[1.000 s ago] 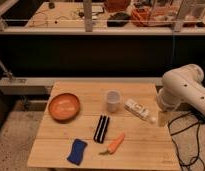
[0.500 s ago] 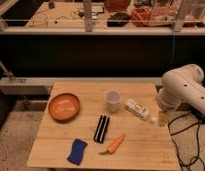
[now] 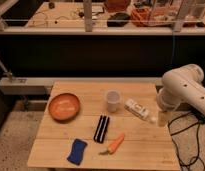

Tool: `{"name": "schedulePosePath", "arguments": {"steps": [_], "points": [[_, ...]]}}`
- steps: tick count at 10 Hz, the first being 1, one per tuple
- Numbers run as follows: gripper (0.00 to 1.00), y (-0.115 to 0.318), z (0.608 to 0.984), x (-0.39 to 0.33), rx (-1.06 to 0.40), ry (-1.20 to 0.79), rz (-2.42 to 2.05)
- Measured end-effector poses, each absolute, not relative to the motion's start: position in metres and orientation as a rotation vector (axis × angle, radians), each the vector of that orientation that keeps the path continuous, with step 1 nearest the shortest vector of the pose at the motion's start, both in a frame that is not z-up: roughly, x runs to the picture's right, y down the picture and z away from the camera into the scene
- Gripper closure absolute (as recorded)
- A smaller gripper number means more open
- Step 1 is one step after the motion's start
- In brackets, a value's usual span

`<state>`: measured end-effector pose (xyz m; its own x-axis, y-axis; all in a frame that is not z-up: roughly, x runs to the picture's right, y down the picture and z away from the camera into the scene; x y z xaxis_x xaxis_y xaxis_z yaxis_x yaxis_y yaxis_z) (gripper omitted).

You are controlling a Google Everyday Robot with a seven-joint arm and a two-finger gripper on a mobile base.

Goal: Push the eraser across the table

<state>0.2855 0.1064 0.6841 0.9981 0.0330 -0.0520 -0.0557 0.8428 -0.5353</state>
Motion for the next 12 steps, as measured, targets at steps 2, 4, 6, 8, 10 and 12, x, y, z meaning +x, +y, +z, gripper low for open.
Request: {"name": "schedulePosePath", "arguments": {"steps": [2,4,6,8,10,12], "points": [[0.20,0.108,0.683,0.283,-0.568,0.041,0.038],[0.20,0.112,0.681,0.265,-0.575,0.035,0.010],[0.20,0.114,0.680,0.259,-0.578,0.034,-0.002],[0.20,0.118,0.679,0.254,-0.583,0.029,-0.024],[0.20,0.120,0.680,0.238,-0.585,0.021,-0.044],[0.20,0.122,0.681,0.227,-0.588,0.016,-0.065]]}}
